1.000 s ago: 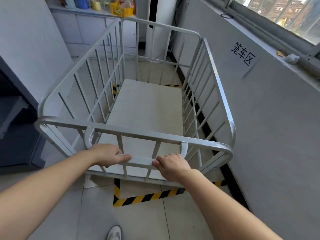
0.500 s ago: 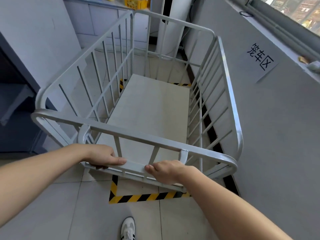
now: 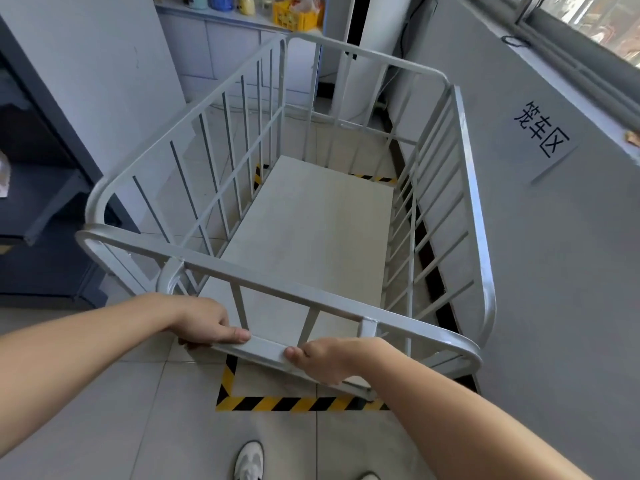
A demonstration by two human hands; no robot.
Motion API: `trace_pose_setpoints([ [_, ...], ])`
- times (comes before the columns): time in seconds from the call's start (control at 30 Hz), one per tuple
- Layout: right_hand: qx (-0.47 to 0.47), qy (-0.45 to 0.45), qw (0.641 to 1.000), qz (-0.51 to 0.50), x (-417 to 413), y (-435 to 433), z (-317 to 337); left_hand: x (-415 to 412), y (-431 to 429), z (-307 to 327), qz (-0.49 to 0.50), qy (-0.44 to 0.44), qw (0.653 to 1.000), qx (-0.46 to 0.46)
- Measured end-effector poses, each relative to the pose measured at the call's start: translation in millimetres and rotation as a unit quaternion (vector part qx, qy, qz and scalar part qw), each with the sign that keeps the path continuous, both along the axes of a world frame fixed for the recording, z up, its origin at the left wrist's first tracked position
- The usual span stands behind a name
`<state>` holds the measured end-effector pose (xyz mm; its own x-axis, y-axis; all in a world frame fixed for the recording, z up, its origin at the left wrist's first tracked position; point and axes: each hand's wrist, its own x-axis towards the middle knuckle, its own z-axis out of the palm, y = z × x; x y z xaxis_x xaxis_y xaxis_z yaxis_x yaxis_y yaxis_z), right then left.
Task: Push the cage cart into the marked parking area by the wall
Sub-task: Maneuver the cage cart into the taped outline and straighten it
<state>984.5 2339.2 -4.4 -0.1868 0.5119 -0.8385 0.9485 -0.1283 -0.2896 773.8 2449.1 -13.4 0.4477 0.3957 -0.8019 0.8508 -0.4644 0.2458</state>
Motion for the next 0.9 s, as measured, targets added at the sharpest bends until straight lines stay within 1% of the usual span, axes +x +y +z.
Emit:
trace_pose_setpoints([
  [0.27,-0.065,-0.015,0.997,0.035,54.4,-8.1,-2.9,51.6,-26.5,1.8,0.011,0.016,1.000,-0.004],
  [0.47,-0.102,-0.025,0.994,0.043,108.4,-17.3,6.8,108.3,-51.5,6.5,0.010,0.005,1.000,-0.003],
  [0.6,-0.117,-0.035,0.992,0.043,142.1,-23.9,7.8,142.1,-63.7,6.2,0.003,0.013,1.000,-0.010],
  [0.7,-0.123,-0.041,0.990,0.055,165.6,-28.6,9.6,161.2,-71.0,1.6,0.016,0.015,0.999,-0.026],
  [0.9,-0.119,-0.038,0.989,0.076,207.7,-36.7,13.1,198.4,-84.0,-5.2,0.019,0.014,0.999,-0.036],
])
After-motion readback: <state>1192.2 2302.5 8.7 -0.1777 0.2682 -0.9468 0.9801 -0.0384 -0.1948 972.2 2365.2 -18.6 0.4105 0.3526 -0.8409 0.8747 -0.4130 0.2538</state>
